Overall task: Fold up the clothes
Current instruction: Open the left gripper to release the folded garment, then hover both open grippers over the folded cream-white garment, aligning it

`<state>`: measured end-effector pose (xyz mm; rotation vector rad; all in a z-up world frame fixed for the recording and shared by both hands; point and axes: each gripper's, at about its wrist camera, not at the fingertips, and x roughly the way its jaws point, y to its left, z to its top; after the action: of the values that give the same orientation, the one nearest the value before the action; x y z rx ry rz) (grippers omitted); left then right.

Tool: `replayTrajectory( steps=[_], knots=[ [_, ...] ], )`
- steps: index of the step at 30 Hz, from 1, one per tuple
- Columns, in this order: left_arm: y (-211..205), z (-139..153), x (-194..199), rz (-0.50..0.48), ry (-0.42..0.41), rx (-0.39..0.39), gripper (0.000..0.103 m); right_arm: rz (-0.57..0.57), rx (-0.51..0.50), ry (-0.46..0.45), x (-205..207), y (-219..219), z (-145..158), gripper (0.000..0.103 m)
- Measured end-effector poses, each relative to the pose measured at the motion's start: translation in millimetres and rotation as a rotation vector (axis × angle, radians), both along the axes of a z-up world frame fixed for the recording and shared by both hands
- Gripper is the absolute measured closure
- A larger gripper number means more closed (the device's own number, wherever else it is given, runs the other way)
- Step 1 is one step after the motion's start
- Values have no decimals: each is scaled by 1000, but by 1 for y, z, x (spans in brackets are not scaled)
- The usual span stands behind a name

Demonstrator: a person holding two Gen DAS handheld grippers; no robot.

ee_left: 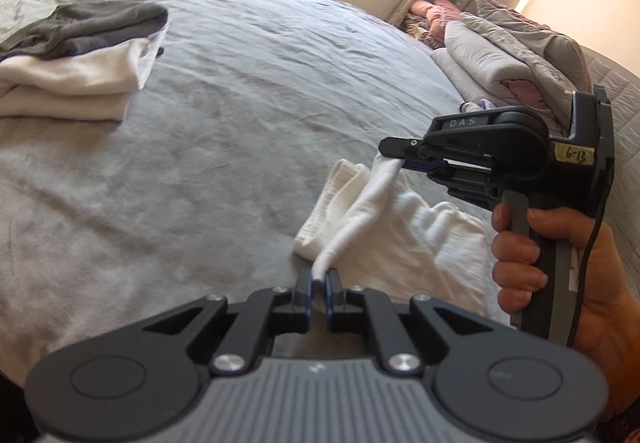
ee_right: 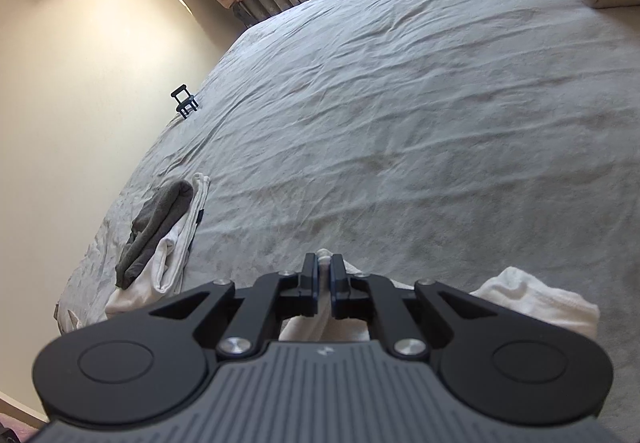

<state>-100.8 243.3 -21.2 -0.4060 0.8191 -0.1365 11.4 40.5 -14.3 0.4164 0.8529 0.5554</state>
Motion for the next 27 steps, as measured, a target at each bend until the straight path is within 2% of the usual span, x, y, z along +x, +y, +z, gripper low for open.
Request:
replayTrajectory(
  steps=[2, 5, 6, 7, 9, 12, 14, 15, 18, 20, 22, 27],
  knots=[
    [5, -1, -1, 6, 8, -25, 94, 1, 0, 1, 0, 3, -2, 94],
    [10, 6, -4, -10, -19, -52, 70, 0, 6, -17, -2, 0, 2, 87],
    [10, 11, -5, -18, -38, -50, 67, 0, 10, -27, -3, -3, 5, 85],
    [9, 15, -5, -29, -58, -41, 66, 0, 13, -39, -4, -5, 8, 77],
    [3, 22, 0, -64, -85, -27, 66, -16, 5, -69, -8, -15, 14, 63],
    [-13, 29, 15, -141, -106, 2, 69, -41, -16, -106, -15, -32, 20, 63],
    [-25, 32, 30, -197, -118, 27, 77, -66, -51, -140, -24, -43, 20, 63],
    [-31, 32, 37, -221, -124, 43, 78, -79, -73, -154, -29, -48, 19, 64],
    [-51, 28, 59, -272, -139, 129, 79, -84, -126, -182, -42, -57, 13, 69],
    [-65, 23, 71, -290, -139, 204, 79, -79, -167, -193, -47, -59, 7, 69],
    [-75, 19, 81, -298, -126, 245, 79, -73, -194, -192, -49, -60, 1, 69],
    [-83, 10, 97, -298, -111, 301, 79, -65, -234, -182, -47, -62, -14, 70]
  ],
)
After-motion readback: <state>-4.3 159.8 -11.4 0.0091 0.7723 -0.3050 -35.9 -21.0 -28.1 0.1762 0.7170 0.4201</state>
